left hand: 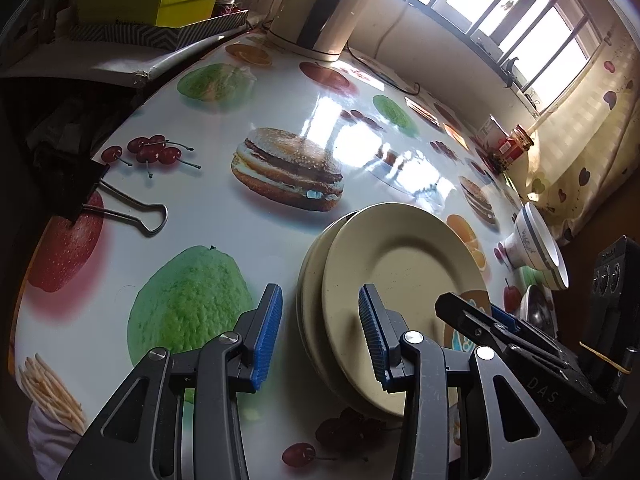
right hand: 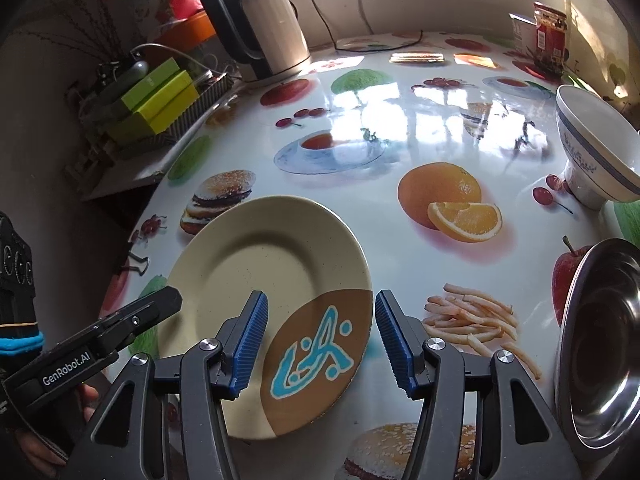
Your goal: Organize plates and bowls
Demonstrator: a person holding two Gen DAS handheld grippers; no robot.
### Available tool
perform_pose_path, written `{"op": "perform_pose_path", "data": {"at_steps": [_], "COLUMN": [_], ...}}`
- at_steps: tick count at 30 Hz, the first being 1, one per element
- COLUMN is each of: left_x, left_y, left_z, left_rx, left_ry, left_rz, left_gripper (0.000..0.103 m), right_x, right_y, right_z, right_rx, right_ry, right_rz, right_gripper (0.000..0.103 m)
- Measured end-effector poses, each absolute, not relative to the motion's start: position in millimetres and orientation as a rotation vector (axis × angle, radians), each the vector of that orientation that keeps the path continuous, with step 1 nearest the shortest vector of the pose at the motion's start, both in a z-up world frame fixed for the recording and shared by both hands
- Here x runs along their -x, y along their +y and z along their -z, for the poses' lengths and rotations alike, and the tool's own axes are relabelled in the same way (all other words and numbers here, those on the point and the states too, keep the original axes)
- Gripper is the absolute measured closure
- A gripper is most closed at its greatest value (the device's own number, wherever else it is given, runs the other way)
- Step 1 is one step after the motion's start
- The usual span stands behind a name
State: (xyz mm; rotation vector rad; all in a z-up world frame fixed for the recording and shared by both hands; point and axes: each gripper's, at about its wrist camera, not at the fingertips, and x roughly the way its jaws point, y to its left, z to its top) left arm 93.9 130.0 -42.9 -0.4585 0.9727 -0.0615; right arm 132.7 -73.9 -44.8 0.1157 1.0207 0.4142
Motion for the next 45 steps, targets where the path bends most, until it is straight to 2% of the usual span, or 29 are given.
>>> {"op": "perform_pose_path", "data": {"at_steps": [1,3,12,16,34,45], "left_x": [-94,-94,-98,-99,-108,-136], "left_y": [131,131,129,128,133,132], "left_z": [43,44,50,51,53,51], "left_rx": [0.458,0.46,0.475,0.49,0.526,0.519], "left_ry": [0.972,0.979,1.005,1.011,1.003,1.013], "left_rz": [0.063,0.063,0.07,0.087,0.108,0.113], "left_gripper": [0.062,0.062,0.062,0.061,0.061,0.061], "right_x": [-132,-130,-125,-118,-125,-146], "right_y": [-71,-64,-54,-39,-49,-49], "right_z": [46,46,47,47,47,44], "right_rx": [-0.109,-0.08,-0.021,0.095,-0.005,-0.021], "right_ry": [1.024,1.023,1.006,0.984,0.98,0.967], "right_rz": [-0.427,-0.43,-0.437,-0.456,-0.482,-0.471], "right_gripper": [0.045,0.036,0.029,0.02,0.02,0.027]}}
